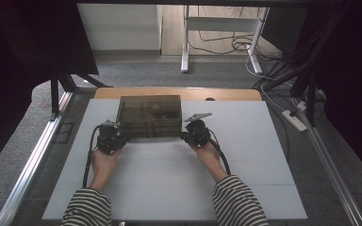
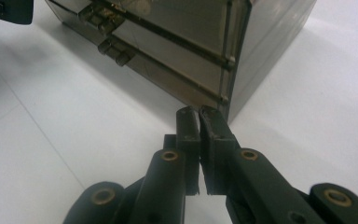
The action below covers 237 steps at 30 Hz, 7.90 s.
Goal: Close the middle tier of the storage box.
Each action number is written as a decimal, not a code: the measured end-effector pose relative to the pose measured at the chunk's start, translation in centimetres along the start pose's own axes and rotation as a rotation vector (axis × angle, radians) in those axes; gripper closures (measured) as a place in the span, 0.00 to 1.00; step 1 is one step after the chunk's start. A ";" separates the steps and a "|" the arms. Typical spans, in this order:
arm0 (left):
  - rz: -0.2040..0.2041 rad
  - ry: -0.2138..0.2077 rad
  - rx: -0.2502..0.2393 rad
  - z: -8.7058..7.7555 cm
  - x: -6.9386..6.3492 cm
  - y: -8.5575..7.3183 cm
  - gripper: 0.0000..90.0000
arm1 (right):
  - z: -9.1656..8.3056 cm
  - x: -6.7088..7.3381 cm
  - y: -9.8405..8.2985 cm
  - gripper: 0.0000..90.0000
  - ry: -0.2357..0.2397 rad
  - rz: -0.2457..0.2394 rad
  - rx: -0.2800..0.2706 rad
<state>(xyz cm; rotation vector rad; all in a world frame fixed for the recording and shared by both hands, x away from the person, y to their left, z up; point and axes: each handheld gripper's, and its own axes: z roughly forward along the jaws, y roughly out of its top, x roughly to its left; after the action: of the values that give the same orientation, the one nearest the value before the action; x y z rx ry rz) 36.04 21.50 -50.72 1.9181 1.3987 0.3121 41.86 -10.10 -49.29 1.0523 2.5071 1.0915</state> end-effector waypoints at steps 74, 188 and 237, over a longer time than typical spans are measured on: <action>0.077 -0.058 -0.118 -2.3 -4.4 -4.6 0.47 | -6.0 -2.9 -7.3 0.59 0.001 0.013 -0.023; 0.152 -0.041 -0.300 -6.9 -6.3 -9.7 0.37 | -15.6 -4.4 -16.3 0.41 -0.119 0.063 -0.223; 0.078 -0.030 -0.350 -9.3 -4.6 -12.1 0.35 | -18.9 -5.2 -19.6 0.33 -0.134 0.125 -0.338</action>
<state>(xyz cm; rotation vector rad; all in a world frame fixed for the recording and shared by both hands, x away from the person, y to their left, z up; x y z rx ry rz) 20.22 22.94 -51.39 1.6821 1.1638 0.5273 26.86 -33.42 -50.33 1.1481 2.0822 1.3705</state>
